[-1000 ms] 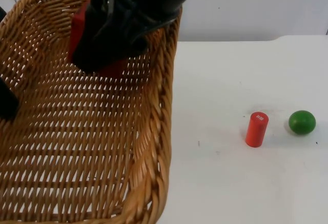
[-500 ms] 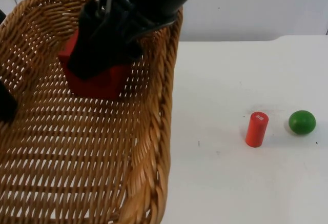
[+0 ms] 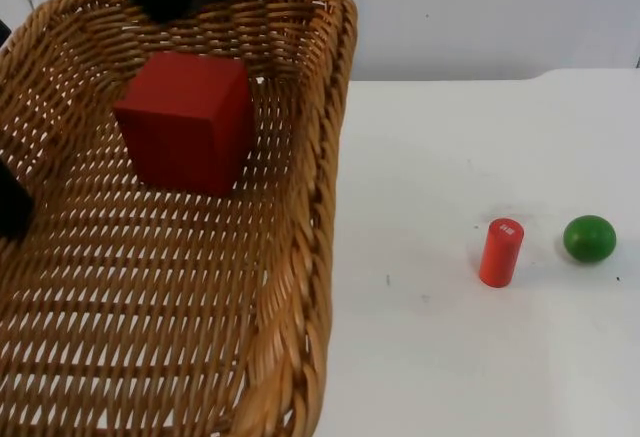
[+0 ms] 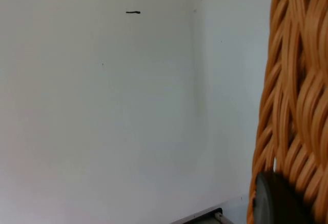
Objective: Pick up the basket with the left hand and place the object to the left of the red cylinder into the basket with the right hand.
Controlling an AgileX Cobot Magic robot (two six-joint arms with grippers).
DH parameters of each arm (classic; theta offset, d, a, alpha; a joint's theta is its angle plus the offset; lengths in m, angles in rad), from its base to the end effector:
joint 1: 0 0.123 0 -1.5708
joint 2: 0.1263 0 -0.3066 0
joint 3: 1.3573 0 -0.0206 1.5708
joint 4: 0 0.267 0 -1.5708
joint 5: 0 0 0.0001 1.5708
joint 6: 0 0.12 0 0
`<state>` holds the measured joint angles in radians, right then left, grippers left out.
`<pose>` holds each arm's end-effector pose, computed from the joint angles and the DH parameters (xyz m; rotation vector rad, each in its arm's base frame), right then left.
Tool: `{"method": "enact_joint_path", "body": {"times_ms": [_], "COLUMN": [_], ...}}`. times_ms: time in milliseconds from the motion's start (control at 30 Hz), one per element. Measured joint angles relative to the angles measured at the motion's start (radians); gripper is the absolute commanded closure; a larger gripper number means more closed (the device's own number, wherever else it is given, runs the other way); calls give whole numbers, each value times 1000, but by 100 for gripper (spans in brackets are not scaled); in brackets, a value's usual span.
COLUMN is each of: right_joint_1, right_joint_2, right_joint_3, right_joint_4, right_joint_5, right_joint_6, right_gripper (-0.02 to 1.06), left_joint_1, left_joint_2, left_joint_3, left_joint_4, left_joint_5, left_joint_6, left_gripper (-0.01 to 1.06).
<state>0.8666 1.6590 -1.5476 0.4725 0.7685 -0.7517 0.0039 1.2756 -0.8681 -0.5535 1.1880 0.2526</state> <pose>0.2411 0.3425 0.3603 -1.5140 1.7793 0.6075 0.2212 -0.0577 0.2567 0.0782 2.9186 -0.7573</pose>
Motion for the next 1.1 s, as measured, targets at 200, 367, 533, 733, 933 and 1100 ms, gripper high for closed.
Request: {"method": "enact_joint_path", "body": {"times_ms": [200,367,533,733,933,1100], "right_joint_1": [-27,-74,-126,-143,-144,-144], "right_joint_2": [-94,-172,-272,-393,-502,-576], "right_joint_3": [24,120,240,315,370,392], "right_joint_4": [-26,-51,-59,-82,-101,-111], "right_joint_5": [14,-20,-41,-72,-79,-79], "right_joint_6": [81,143,163,169,202,225], "right_gripper": [36,36,36,36,36,36], "left_joint_1": [0,0,0,0,0,0], "left_joint_2": [0,0,0,0,0,0], "left_joint_3": [0,0,0,0,0,0], "left_joint_4": [0,0,0,0,0,0], "left_joint_5": [0,0,0,0,0,0], "left_joint_6": [0,0,0,0,6,17], "left_gripper": [105,105,105,105,105,105]}}
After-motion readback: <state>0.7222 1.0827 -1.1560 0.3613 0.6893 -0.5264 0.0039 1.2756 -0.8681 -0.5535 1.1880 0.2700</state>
